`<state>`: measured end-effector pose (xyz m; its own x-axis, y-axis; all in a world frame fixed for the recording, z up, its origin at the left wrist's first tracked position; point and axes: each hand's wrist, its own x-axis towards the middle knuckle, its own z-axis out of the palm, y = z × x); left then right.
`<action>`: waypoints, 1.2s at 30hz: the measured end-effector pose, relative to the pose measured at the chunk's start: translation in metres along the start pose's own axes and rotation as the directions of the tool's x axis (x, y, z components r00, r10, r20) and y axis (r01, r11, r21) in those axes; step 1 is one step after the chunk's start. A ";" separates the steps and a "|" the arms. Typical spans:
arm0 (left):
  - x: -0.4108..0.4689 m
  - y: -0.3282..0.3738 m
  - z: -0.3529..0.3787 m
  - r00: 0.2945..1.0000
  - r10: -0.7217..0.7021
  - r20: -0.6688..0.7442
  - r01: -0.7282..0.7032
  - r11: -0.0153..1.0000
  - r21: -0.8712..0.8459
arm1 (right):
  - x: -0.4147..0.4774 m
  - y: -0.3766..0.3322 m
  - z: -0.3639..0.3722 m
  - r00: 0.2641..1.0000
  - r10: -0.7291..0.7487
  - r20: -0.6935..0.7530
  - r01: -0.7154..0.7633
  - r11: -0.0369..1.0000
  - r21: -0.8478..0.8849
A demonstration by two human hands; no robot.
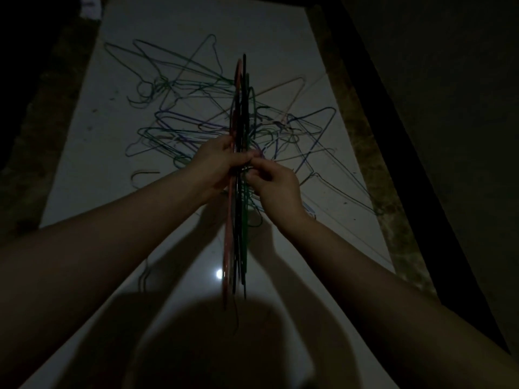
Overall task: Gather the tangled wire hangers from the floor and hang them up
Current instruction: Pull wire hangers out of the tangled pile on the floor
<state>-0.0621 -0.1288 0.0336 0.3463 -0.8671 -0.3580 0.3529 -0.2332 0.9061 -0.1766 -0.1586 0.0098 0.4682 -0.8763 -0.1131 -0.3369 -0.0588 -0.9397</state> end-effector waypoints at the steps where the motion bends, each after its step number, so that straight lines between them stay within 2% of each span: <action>1: 0.000 -0.001 -0.002 1.000 0.001 -0.019 -0.001 1.000 0.007 | 0.000 -0.001 0.002 1.000 -0.023 0.005 0.023 1.000 -0.013; 6: -0.003 -0.005 -0.015 0.998 0.010 -0.057 -0.010 1.000 -0.001 | -0.008 0.006 0.008 0.998 -0.063 0.029 0.064 0.998 -0.028; 16: -0.019 -0.003 -0.051 0.990 0.007 -0.138 -0.003 0.999 0.034 | -0.030 0.074 0.001 0.991 0.135 0.021 -0.133 0.987 -0.092; 22: -0.028 -0.002 -0.072 0.985 0.016 -0.174 -0.009 0.999 0.038 | -0.035 0.099 0.018 0.980 0.189 0.064 -0.177 0.971 -0.162; 32: -0.039 -0.001 -0.104 0.970 0.044 -0.237 -0.032 0.998 0.053 | -0.014 0.106 0.058 0.943 0.222 0.247 -0.134 0.935 -0.329; 36: -0.040 -0.004 -0.112 0.960 0.052 -0.275 -0.040 0.998 0.051 | -0.009 0.112 0.067 0.941 0.211 0.263 -0.087 0.905 -0.416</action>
<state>0.0198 -0.0438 0.0193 0.5897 -0.7239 -0.3581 0.2942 -0.2204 0.9300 -0.1637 -0.1257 -0.1164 0.5843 -0.7116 -0.3901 -0.6856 -0.1757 -0.7065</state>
